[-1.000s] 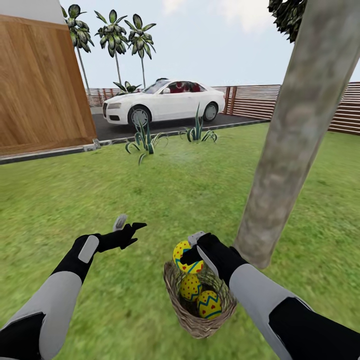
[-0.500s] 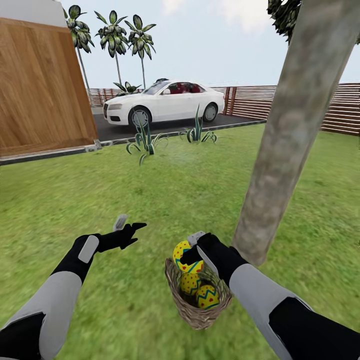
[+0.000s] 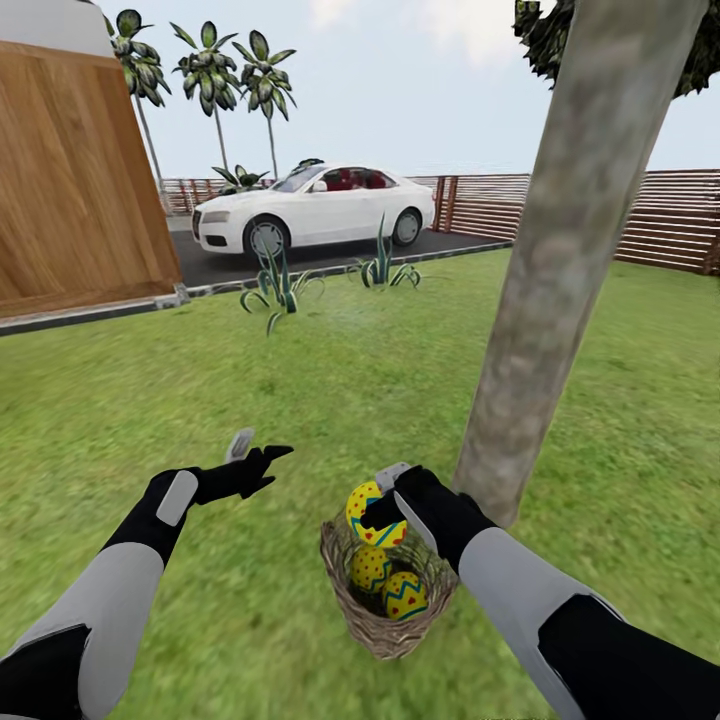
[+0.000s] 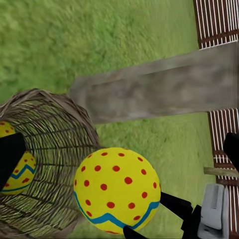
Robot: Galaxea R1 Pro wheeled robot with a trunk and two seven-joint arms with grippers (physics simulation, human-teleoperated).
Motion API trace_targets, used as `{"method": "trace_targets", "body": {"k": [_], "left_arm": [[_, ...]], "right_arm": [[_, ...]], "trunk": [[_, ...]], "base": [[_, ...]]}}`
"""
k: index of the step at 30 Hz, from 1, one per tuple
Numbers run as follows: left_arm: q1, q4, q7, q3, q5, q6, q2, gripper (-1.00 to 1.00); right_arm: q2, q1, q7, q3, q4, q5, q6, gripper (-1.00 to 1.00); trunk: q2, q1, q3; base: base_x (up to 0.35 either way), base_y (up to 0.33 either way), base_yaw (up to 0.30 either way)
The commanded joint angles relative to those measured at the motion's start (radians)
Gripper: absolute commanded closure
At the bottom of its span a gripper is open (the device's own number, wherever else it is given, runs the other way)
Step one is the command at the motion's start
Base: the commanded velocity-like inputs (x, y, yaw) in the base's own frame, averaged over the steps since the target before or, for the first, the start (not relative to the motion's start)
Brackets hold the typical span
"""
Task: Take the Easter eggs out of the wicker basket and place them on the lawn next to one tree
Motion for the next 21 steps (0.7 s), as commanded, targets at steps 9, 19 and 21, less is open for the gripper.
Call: {"method": "trace_targets", "body": {"k": [9, 19, 21], "left_arm": [[-0.001, 0.000, -0.004, 0.004, -0.003, 0.006, 0.000, -1.00], [-0.001, 0.000, -0.004, 0.004, -0.003, 0.006, 0.000, -1.00], [-0.001, 0.000, -0.004, 0.004, -0.003, 0.006, 0.000, -1.00]], "right_arm": [[0.001, -0.001, -0.003, 0.006, -0.001, -0.010, 0.003, 1.00], [0.001, -0.001, -0.003, 0.006, -0.001, -0.010, 0.003, 1.00], [0.001, -0.001, -0.003, 0.006, -0.001, -0.010, 0.003, 1.00]], "trunk": [[0.063, -0.035, 0.028], [0.133, -0.073, 0.059], [0.147, -0.081, 0.065]], "base": [[0.000, 0.000, -0.010], [-0.182, 0.000, 0.000], [-0.234, 0.000, 0.000]]}}
